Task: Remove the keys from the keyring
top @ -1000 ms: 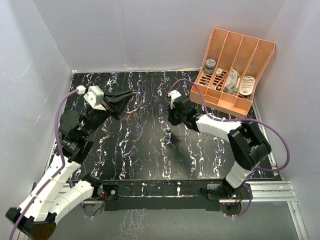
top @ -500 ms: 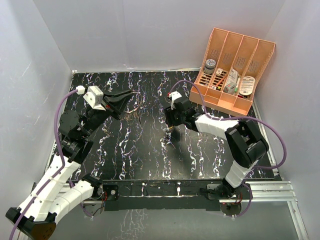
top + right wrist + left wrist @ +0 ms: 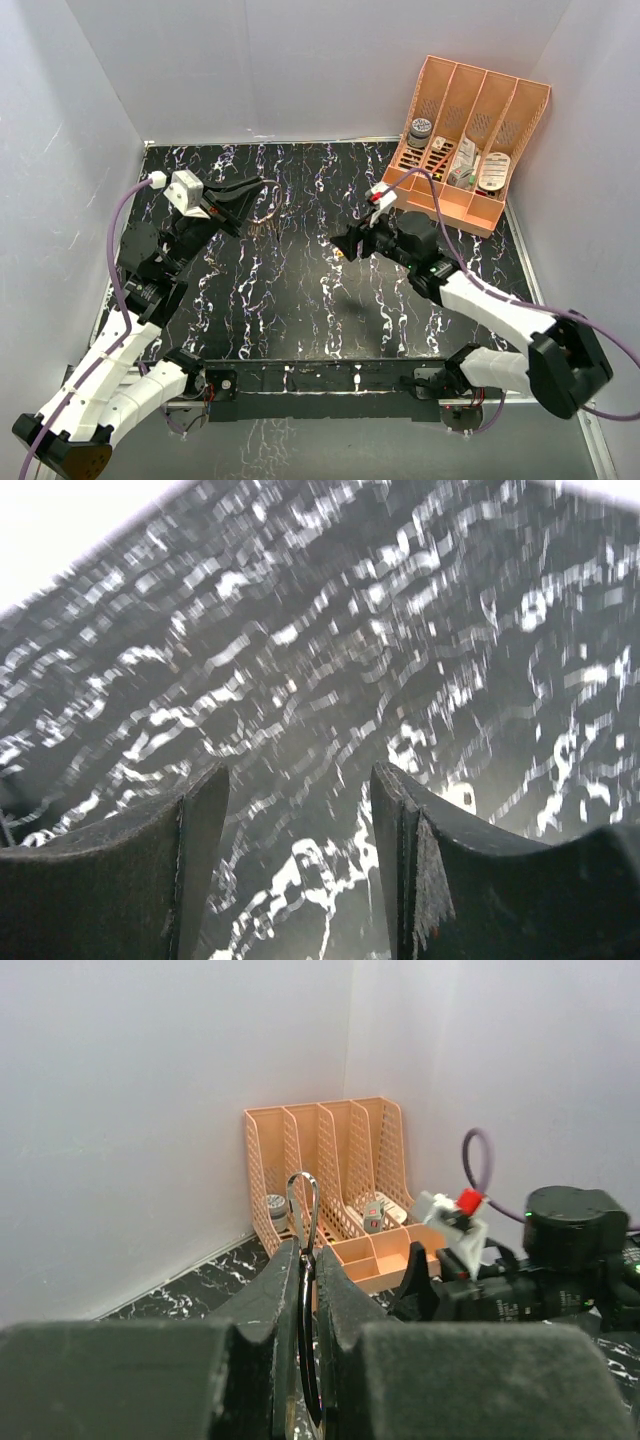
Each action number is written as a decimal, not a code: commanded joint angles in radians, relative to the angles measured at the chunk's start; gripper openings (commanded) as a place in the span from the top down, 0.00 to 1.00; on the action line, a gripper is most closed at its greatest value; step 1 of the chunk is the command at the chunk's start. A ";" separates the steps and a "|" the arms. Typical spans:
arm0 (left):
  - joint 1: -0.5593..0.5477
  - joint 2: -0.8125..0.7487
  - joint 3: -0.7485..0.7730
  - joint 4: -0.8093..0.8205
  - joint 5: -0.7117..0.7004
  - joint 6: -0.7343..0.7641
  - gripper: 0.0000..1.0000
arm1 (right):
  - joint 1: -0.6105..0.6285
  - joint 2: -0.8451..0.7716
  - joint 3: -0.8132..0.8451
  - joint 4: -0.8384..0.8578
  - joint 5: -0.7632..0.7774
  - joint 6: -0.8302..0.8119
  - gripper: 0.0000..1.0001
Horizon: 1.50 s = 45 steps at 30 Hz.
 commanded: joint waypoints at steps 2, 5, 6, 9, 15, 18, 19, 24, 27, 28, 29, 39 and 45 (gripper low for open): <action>0.000 -0.001 0.001 0.112 -0.018 -0.050 1.00 | 0.074 -0.098 -0.027 0.244 -0.069 -0.022 0.43; 0.000 0.004 -0.012 0.142 -0.051 -0.082 1.00 | 0.186 -0.115 -0.028 0.265 0.026 -0.087 0.41; 0.000 0.005 -0.019 0.155 -0.068 -0.097 1.00 | 0.209 -0.114 -0.024 0.278 0.052 -0.096 0.41; 0.000 0.012 -0.024 0.176 -0.103 -0.128 1.00 | 0.258 -0.095 -0.014 0.317 0.089 -0.116 0.42; 0.000 0.031 -0.017 0.194 -0.097 -0.155 1.00 | 0.315 -0.035 0.046 0.337 0.116 -0.164 0.42; 0.000 0.035 -0.019 0.204 -0.089 -0.165 1.00 | 0.335 -0.002 0.074 0.352 0.135 -0.192 0.42; 0.000 0.035 -0.019 0.209 -0.085 -0.169 1.00 | 0.340 0.010 0.082 0.358 0.143 -0.199 0.42; 0.001 0.034 -0.013 0.200 -0.081 -0.169 1.00 | 0.352 0.049 0.122 0.401 0.179 -0.228 0.43; 0.000 0.031 -0.013 0.197 -0.077 -0.168 1.00 | 0.354 0.061 0.143 0.418 0.194 -0.236 0.43; 0.000 0.031 -0.014 0.199 -0.077 -0.168 1.00 | 0.354 0.066 0.149 0.423 0.199 -0.240 0.43; 0.000 0.029 -0.015 0.201 -0.075 -0.169 1.00 | 0.354 0.072 0.155 0.427 0.204 -0.242 0.43; 0.000 0.029 -0.027 0.216 -0.074 -0.180 1.00 | 0.357 0.123 0.197 0.446 0.198 -0.234 0.43; 0.000 0.033 -0.027 0.221 -0.067 -0.181 1.00 | 0.363 0.147 0.210 0.455 0.213 -0.230 0.44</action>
